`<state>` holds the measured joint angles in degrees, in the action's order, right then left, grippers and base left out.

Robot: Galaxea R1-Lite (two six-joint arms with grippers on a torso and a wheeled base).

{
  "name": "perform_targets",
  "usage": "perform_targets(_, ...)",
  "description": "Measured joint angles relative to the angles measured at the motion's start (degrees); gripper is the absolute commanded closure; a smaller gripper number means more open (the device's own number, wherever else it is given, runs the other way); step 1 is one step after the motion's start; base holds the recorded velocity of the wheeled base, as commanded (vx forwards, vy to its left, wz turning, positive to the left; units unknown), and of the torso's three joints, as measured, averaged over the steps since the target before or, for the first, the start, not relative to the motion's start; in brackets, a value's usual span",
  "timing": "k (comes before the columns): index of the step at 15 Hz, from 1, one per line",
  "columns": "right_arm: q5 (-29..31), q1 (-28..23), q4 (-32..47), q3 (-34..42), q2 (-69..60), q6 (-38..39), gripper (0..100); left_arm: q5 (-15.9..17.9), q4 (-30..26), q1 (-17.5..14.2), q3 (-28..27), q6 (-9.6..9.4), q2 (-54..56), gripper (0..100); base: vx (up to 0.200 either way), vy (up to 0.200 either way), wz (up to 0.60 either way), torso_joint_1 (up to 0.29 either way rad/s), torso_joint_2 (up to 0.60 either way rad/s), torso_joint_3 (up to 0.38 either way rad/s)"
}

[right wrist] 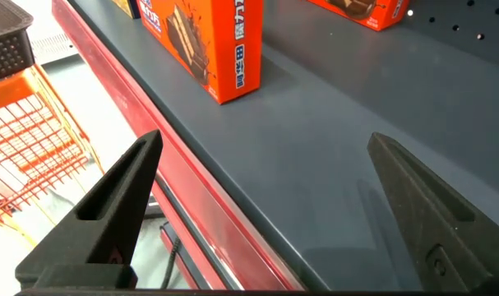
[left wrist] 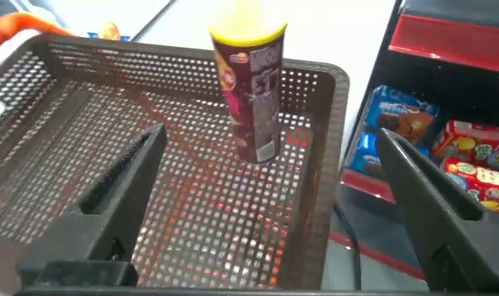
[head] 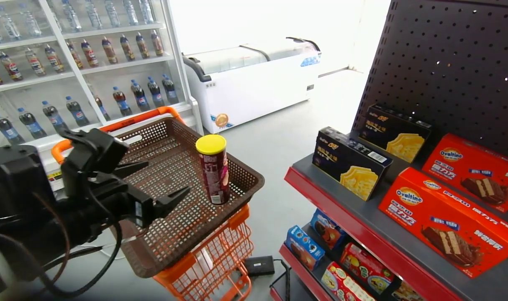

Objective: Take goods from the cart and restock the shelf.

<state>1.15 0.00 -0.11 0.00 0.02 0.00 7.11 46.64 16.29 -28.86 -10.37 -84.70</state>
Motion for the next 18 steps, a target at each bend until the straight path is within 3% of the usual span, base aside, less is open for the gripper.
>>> perform_targets(9,0.0,0.0,0.0,0.0,0.0,0.0,0,-0.1,2.8,0.3,-15.8,-0.10,-22.3,0,0.000,0.000,0.00,0.000,0.00,0.000)
perform_targets(12,0.0,0.0,0.0,0.0,0.0,0.0,0,-0.1,6.4,0.3,-19.4,-0.10,-27.6,0,0.000,0.000,0.00,0.000,0.00,0.000)
perform_targets(18,0.0,0.0,0.0,0.0,0.0,0.0,0,-0.1,7.9,0.4,-24.1,-0.18,-34.2,0,0.000,0.000,0.00,0.000,0.00,0.000)
